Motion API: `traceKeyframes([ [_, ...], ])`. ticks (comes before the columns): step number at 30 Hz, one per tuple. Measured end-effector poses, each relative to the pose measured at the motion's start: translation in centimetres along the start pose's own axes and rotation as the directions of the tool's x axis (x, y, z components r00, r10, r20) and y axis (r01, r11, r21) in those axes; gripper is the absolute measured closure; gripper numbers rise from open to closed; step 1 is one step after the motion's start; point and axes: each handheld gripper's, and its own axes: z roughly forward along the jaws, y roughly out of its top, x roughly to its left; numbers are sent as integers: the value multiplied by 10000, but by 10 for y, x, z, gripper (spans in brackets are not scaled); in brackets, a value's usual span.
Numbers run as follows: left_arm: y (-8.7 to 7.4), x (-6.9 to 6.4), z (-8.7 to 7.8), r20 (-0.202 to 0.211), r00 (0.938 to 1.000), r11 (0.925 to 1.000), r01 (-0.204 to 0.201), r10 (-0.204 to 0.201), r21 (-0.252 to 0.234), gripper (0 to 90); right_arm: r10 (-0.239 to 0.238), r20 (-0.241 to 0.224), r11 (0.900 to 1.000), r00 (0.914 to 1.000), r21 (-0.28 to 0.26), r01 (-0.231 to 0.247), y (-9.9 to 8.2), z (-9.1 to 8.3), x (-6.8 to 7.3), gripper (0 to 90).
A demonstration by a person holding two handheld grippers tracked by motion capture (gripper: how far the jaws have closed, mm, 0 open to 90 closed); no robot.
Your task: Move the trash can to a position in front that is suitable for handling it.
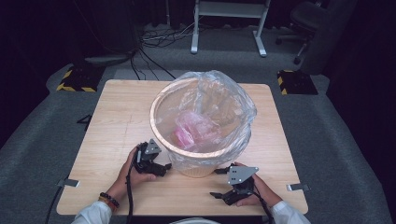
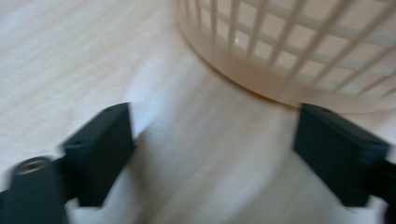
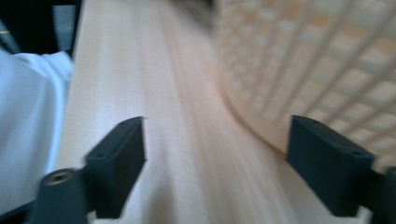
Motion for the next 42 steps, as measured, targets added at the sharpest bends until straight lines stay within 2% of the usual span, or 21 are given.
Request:
traceKeyframes([
  [1,0,2,-1,7,10000,10000,-50,50,-12,179,-72,-9,10000,10000,45,72,0,3,2,209],
  [3,-3,3,-3,211,9993,9995,-308,308,13,164,-203,-37,9995,9998,221,204,0,5,5,211],
  [5,-4,4,-4,378,9987,9994,-334,332,39,150,-180,200,9993,9996,325,173,-3,4,3,219],
  [6,-9,5,-9,644,9960,9980,-623,618,50,150,-64,426,9991,9991,416,47,-6,1,0,220],
  [8,-15,4,-15,752,9946,9974,-720,717,11,150,351,1077,9976,9936,562,-414,-11,-5,-8,231],
  [9,-19,2,-18,871,9931,9969,-785,780,21,150,544,1470,9957,9876,662,-647,-14,-10,-14,233],
  [11,-26,-1,-25,925,9921,9964,-846,841,12,149,1082,2064,9888,9725,789,-1268,-22,-20,-25,232],
  [13,-32,-7,-31,1057,9904,9960,-894,887,20,148,1712,2735,9753,9465,894,-2022,-33,-31,-36,229],
  [14,-36,-10,-34,1081,9902,9961,-888,882,3,148,2048,2915,9665,9344,905,-2401,-40,-36,-42,222],
  [16,-42,-16,-41,1220,9873,9947,-1028,1021,-4,147,2865,3245,9409,9014,821,-3286,-52,-46,-52,191],
  [17,-46,-18,-44,1193,9879,9950,-997,992,-17,147,3283,3129,9301,8913,578,-3629,-56,-51,-56,202],
  [18,-49,-21,-47,1209,9874,9947,-1027,1018,13,147,3268,3278,9291,8864,601,-3648,-57,-55,-57,201],
  [19,-52,-23,-50,1304,9859,9944,-1060,1051,-5,147,2942,3727,9319,8801,927,-3507,-59,-57,-58,153],
  [20,-52,-23,-50,1304,9859,9944,-1060,1051,-5,147,2942,3727,9319,8801,927,-3507,-59,-57,-58,153],
  [21,-56,-26,-55,1281,9857,9939,-1103,1094,-5,146,2999,3934,9264,8691,975,-3637,-62,-62,-61,157],
  [22,-57,-27,-56,1333,9845,9934,-1145,1139,-29,147,3268,3812,9170,8648,935,-3877,-64,-64,-63,145],
  [24,-58,-26,-56,1506,9810,9924,-1232,1221,-19,146,3513,3745,9102,8581,781,-4067,-69,-67,-66,145],
  [28,-55,-23,-53,1775,9727,9885,-1512,1494,-34,131,3557,3852,9093,8515,681,-4106,-69,-66,-66,140],
  [29,-54,-22,-53,1809,9715,9878,-1554,1535,-38,131,3581,3896,9088,8485,632,-4125,-69,-65,-66,140],
  [32,-53,-21,-52,1891,9691,9870,-1605,1587,-59,131,3589,3917,9088,8472,602,-4128,-69,-65,-66,142],
  [42,-53,-21,-51,1819,9709,9876,-1572,1556,-56,138,3598,3924,9084,8465,597,-4138,-69,-65,-66,142],
])
